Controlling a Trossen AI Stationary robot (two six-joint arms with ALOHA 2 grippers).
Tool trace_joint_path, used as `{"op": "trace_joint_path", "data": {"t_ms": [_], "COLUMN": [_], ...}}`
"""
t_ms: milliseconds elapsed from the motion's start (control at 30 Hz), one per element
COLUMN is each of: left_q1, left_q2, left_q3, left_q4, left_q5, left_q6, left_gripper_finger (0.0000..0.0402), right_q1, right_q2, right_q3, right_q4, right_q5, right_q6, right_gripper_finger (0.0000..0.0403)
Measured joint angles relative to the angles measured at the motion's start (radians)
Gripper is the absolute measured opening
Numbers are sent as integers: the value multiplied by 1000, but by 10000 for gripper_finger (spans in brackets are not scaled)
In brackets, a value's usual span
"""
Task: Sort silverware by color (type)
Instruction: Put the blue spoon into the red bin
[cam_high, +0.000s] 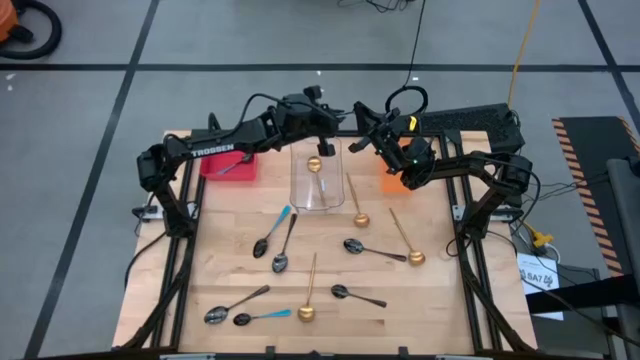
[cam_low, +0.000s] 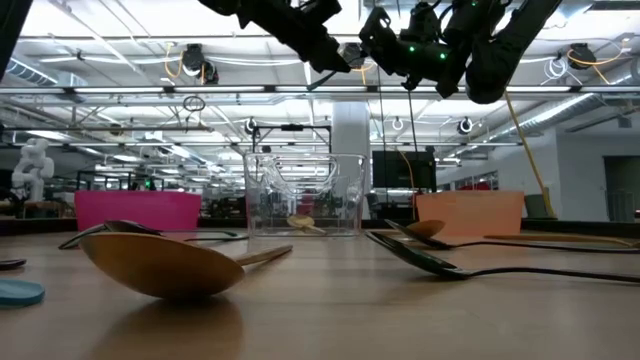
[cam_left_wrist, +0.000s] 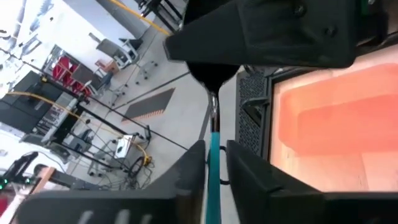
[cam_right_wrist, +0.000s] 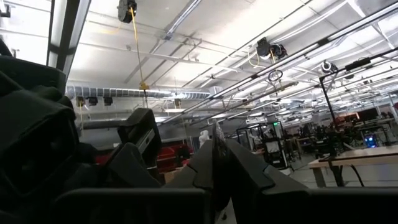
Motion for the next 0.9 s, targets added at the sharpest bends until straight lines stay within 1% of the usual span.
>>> {"op": "trace_joint_path", "data": {"t_ms": [100,167,300,400,667,833,900], "left_q1": [2,2,2,1,3,36,64], "left_q2": [0,0,0,0,0,-21,-41], "left_q3": [0,0,0,0,0,0,0], "left_q4": [-4,-5,-6,-11,-48,-149,-217], "left_q5": [-3,-3,-3,-3,-3,-4,-6], "left_q6": [-15,-22,-42,-65,-81,-80,-85], "left_gripper_finger": [29,18,18,18,18,18,18], "right_q1": [0,0,0,0,-10,-15,-22], "right_q2": [0,0,0,0,0,-11,-23], "right_q3": [1,1,1,1,1,1,1], "right_q4": [-7,-8,-14,-20,-43,-94,-135], "right_q5": [0,0,0,0,-1,-1,0], "right_q6": [20,24,25,33,59,59,58], "right_gripper_finger": [17,19,26,40,104,139,149]}}
